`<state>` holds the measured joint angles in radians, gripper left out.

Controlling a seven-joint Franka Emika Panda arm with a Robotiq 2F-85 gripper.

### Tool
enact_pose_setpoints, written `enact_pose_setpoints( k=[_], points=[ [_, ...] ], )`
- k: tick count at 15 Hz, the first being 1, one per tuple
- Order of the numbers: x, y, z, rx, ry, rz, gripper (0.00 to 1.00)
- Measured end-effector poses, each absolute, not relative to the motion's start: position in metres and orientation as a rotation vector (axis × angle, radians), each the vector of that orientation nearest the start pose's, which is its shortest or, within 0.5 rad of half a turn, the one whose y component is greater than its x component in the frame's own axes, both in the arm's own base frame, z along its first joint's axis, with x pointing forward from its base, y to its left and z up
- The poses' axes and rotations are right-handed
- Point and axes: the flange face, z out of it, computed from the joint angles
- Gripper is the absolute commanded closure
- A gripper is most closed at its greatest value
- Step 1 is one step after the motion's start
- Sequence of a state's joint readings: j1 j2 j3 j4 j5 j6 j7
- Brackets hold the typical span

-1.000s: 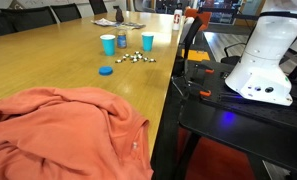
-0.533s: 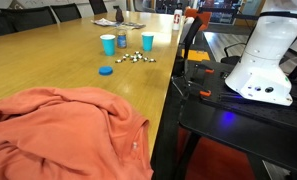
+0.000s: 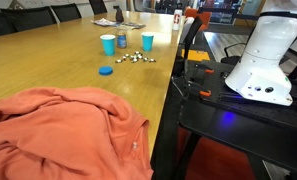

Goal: Place one piece of candy in each of the blue cups

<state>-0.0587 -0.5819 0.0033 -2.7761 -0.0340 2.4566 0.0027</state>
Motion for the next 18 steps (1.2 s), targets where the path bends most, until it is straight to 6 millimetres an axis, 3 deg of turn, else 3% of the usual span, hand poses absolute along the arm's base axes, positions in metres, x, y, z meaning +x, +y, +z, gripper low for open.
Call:
enact_pose_setpoints(
  k=[4, 7, 13, 18],
  points=[
    [0.379, -0.028, 0.401, -3.141, 0.101, -0.454, 0.00],
    [0.401, -0.043, 0.380, -3.133, 0.198, -0.477, 0.00],
    [0.452, -0.089, 0.301, -3.172, 0.389, -0.354, 0.00],
    [0.482, -0.132, 0.234, -3.195, 0.552, -0.192, 0.00]
  ],
)
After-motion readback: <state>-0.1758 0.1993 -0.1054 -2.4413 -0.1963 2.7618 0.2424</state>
